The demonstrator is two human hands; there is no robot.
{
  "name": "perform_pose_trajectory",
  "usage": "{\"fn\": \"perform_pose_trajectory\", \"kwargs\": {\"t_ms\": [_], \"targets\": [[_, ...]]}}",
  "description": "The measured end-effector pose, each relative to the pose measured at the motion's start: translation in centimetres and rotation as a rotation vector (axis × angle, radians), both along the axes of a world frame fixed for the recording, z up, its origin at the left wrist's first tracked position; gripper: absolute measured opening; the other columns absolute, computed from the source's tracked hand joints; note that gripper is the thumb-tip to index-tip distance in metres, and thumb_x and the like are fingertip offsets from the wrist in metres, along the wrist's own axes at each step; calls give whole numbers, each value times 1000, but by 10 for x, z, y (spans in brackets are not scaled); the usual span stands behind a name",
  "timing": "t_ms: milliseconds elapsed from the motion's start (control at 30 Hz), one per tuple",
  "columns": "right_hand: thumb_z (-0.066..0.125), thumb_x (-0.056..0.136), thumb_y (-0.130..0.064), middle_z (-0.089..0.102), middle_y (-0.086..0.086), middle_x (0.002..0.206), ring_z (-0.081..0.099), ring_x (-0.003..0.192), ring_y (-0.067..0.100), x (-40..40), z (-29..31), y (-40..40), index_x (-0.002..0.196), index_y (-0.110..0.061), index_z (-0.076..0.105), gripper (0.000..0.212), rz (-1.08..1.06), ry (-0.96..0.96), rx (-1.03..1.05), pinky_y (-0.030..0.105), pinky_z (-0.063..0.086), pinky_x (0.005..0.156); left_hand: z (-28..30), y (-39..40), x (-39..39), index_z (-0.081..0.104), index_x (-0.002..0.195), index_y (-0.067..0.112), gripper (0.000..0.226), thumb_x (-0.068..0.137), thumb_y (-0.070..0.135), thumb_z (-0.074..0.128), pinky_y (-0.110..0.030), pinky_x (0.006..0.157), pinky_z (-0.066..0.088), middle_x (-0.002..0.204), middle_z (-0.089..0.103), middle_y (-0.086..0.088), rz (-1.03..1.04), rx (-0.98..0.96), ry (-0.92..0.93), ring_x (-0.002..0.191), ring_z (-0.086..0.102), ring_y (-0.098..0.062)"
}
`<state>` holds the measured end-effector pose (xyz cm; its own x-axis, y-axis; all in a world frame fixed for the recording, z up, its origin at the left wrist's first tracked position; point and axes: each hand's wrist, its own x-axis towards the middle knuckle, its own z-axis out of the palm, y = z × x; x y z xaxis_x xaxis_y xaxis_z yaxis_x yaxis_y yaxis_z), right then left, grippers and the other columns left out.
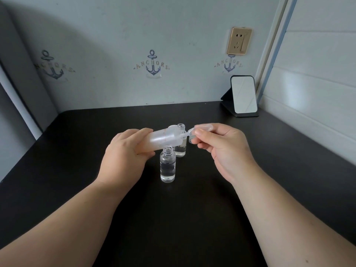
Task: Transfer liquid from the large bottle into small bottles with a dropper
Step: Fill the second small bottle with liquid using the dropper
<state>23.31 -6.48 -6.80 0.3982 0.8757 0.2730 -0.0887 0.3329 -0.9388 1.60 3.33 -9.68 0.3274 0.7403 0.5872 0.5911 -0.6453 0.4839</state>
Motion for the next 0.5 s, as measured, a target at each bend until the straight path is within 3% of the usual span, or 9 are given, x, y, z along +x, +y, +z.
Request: {"fn": "perform_pose_trajectory", "kwargs": {"t_ms": [300, 500], "targets": [[71, 91, -5, 77, 13, 92, 74, 82, 22, 1, 1, -1, 95, -6, 79, 10, 35, 25, -10, 23, 55, 71, 2, -2, 0, 67, 126, 27, 52, 78, 15, 85, -34, 90, 43, 112, 63, 11, 3, -5, 0, 106, 55, -21], [73, 84, -14, 77, 11, 97, 72, 77, 19, 8, 6, -1, 92, -8, 79, 12, 35, 158, 29, 23, 55, 68, 4, -1, -1, 66, 127, 26, 52, 80, 15, 83, -34, 90, 45, 112, 63, 10, 23, -25, -2, 105, 57, -21]]}}
